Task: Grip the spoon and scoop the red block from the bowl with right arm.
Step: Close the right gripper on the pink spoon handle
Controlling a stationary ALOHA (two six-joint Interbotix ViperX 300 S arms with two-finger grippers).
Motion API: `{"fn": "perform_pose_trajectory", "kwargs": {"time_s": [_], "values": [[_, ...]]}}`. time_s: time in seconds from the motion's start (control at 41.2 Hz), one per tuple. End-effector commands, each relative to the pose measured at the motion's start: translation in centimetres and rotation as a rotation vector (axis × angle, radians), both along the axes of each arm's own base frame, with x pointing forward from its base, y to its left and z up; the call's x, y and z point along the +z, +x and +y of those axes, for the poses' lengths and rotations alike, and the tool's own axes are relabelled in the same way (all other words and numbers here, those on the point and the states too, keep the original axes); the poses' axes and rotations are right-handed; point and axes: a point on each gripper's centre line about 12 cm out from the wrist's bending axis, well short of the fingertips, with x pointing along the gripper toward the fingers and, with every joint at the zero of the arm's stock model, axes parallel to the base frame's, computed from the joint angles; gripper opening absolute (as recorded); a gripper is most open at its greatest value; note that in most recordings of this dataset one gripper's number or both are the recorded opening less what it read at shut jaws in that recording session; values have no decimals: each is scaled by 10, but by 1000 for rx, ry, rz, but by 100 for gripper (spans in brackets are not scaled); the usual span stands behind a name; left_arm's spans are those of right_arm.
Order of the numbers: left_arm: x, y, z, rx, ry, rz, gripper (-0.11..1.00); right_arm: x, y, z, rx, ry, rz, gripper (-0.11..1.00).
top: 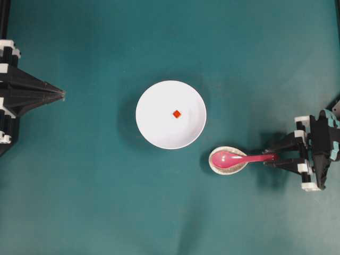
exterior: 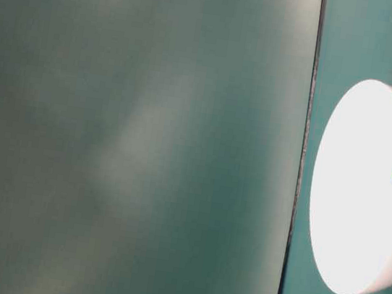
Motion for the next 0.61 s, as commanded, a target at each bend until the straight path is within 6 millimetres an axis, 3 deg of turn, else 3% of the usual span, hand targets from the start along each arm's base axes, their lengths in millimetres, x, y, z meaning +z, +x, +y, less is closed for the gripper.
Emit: {"fn": "perform_pose_trajectory", "kwargs": {"time_s": [0.0, 0.583], "values": [[11, 2, 1, 3, 1, -29, 0, 0, 3, 4, 9, -2, -5, 40], [10, 2, 1, 4, 1, -23, 0, -5, 3, 2, 5, -33, -6, 40]]}}
